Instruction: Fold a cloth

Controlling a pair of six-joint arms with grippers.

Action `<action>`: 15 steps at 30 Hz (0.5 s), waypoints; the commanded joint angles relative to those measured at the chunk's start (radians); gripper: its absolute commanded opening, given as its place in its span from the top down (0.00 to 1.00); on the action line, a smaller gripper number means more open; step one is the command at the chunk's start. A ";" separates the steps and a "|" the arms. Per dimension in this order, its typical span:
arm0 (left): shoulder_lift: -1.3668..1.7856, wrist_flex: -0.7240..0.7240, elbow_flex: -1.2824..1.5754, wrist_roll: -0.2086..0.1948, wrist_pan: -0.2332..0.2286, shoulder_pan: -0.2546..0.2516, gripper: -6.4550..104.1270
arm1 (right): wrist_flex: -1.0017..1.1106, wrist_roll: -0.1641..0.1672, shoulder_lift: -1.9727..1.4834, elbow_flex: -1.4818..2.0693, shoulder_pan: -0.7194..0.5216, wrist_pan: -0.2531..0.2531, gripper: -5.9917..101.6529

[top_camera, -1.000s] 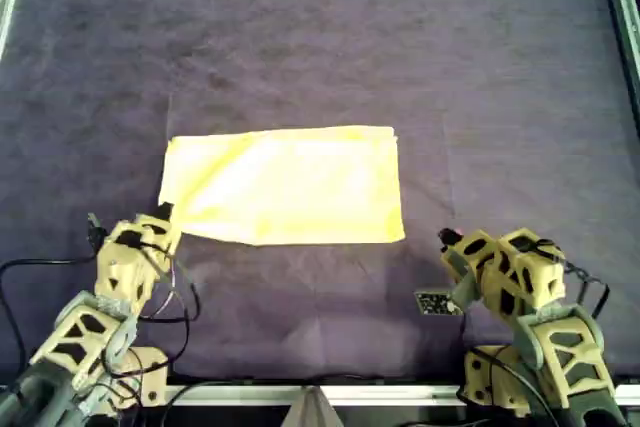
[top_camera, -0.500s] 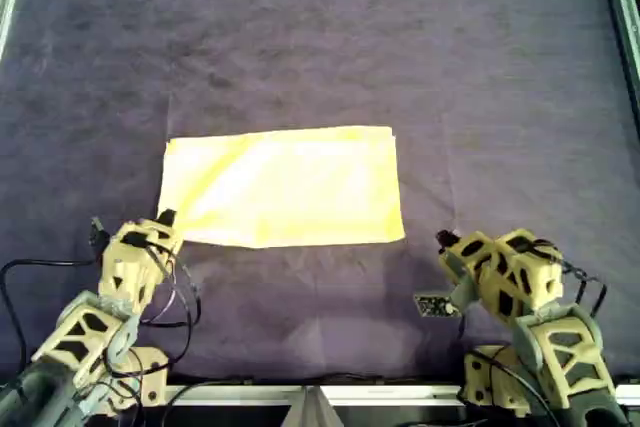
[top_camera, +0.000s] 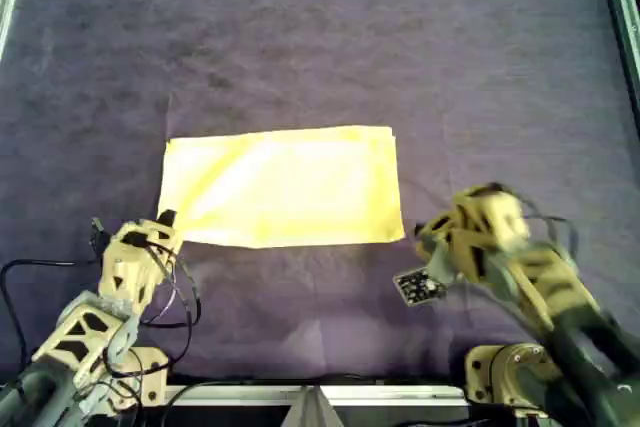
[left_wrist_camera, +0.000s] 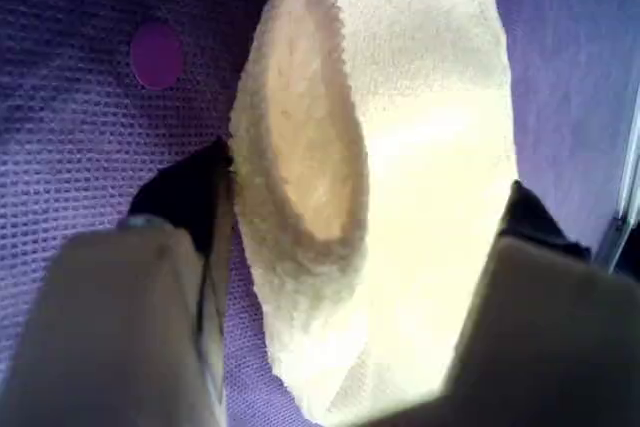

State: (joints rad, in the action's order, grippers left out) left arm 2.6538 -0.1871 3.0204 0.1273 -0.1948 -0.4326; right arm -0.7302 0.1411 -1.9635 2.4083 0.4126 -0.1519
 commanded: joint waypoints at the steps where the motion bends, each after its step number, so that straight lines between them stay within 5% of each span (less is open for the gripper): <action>1: 0.009 -0.002 -0.017 -0.009 0.000 -0.025 0.11 | -0.008 0.000 0.130 -0.100 0.005 -0.003 0.24; 7: 0.009 -0.002 -0.017 0.000 0.000 -0.025 0.11 | -0.005 0.000 0.161 -0.118 0.006 -0.003 0.14; 15: 0.009 -0.002 -0.017 0.002 0.000 -0.025 0.11 | -0.005 0.000 0.164 -0.225 0.008 -0.003 0.14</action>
State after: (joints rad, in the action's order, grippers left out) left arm 2.6538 -0.1871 3.0204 0.1273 -0.1948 -0.4326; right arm -0.7302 0.1396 -1.7948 2.2596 0.4126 -0.1519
